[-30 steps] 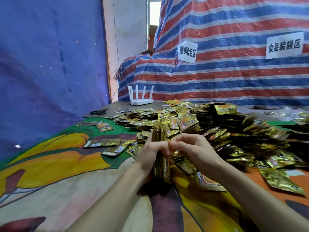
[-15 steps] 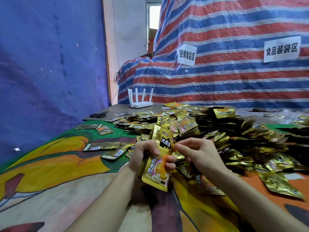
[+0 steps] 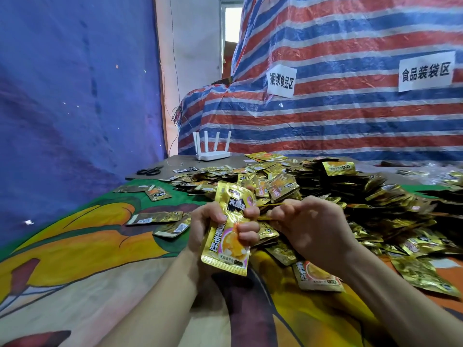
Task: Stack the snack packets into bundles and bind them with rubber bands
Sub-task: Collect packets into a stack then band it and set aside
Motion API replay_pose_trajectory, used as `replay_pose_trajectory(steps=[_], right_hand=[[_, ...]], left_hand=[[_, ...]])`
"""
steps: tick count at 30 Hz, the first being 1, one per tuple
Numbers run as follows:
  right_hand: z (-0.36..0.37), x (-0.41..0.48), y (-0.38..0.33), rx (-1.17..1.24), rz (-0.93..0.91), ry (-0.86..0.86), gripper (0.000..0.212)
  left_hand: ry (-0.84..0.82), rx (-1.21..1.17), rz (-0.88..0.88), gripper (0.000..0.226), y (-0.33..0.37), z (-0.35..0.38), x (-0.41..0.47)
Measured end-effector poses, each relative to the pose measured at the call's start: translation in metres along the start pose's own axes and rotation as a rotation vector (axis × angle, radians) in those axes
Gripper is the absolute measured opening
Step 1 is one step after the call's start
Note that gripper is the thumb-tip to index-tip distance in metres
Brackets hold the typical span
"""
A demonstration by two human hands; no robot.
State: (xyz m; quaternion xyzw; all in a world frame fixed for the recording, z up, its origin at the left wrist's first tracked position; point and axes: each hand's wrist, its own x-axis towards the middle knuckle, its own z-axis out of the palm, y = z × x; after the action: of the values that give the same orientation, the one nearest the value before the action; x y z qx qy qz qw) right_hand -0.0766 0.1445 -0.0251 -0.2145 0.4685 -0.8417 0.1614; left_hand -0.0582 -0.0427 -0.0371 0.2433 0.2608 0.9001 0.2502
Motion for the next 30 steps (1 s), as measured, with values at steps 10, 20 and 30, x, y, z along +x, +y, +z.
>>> replay_pose_trajectory(steps=[10, 20, 30], right_hand=[[0.0, 0.003, 0.004, -0.002, -0.078, -0.04, 0.044], [0.001, -0.002, 0.008, -0.238, -0.116, 0.101, 0.076], [0.016, -0.004, 0.036, -0.535, -0.053, 0.096, 0.082]], left_hand=[[-0.022, 0.187, -0.058, 0.06, -0.003, -0.004, 0.006], [0.483, 0.355, 0.025, 0.048, -0.012, -0.013, 0.014], [1.014, 0.275, 0.682, 0.047, -0.002, -0.019, 0.021]])
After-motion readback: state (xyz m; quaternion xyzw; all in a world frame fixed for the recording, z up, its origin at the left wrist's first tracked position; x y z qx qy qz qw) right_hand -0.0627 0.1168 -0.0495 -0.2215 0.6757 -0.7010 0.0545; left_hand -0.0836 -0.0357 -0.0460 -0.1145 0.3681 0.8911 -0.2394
